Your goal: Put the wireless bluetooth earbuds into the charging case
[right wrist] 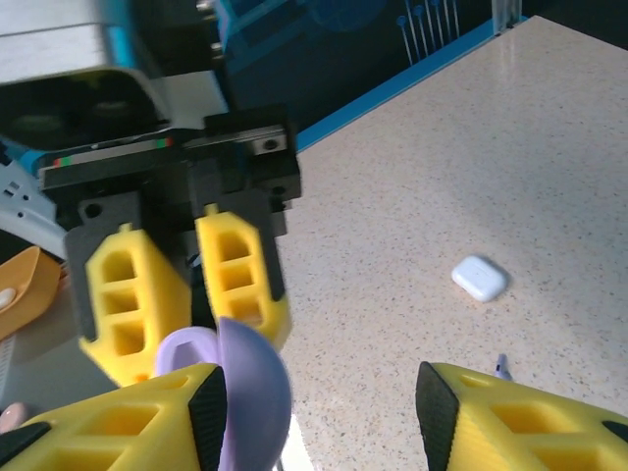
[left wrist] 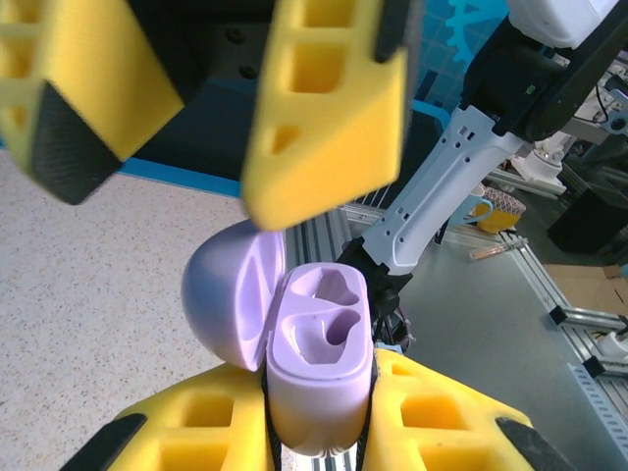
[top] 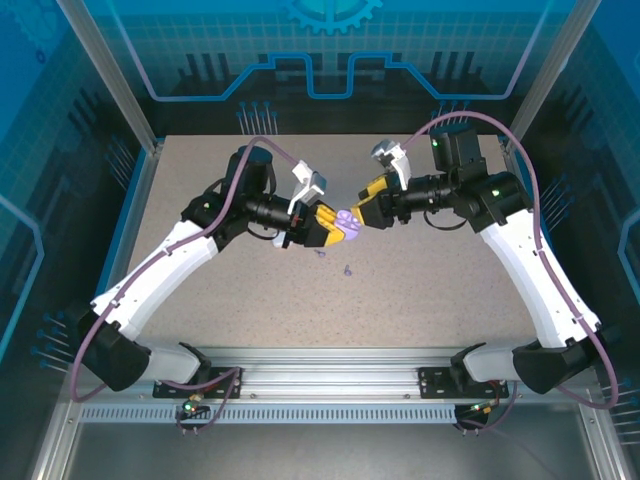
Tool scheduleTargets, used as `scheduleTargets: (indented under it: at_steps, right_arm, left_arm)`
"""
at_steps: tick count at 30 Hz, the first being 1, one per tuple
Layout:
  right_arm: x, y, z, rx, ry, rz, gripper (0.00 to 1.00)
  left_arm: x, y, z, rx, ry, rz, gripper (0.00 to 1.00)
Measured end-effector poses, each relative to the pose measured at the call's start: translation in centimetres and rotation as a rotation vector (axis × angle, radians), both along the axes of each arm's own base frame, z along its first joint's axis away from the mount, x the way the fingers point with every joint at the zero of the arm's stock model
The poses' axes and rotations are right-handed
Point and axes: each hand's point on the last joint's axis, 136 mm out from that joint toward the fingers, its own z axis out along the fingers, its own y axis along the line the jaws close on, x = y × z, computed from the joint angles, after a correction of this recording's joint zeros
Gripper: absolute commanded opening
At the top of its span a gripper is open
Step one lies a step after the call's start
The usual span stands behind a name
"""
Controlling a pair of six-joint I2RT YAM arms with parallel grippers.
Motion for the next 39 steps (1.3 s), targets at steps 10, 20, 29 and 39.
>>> scheduleTargets:
  at_steps: [10, 20, 29, 39]
  right_arm:
    - [3.2, -2.7, 0.0, -0.053, -0.025, -0.227, 0.6]
    - [6.3, -8.1, -7.2, -0.199, 0.157, -0.551, 0.59]
    - [5.7, -8.1, -18.4, -0.38, 0.418, -0.554, 0.54]
    - [5.8, -3.3, -27.0, -0.524, 0.541, -0.418, 0.49]
  left_arm:
    - [0.4, -0.2, -1.0, 0.005, -0.011, 0.014, 0.18]
    - [1.0, 0.5, -3.5, 0.021, 0.005, 0.109, 0.2]
    - [0.6, 3.6, -5.0, -0.005, 0.024, 0.226, 0.2]
    - [0.5, 5.8, -6.3, -0.025, 0.072, 0.336, 0.2]
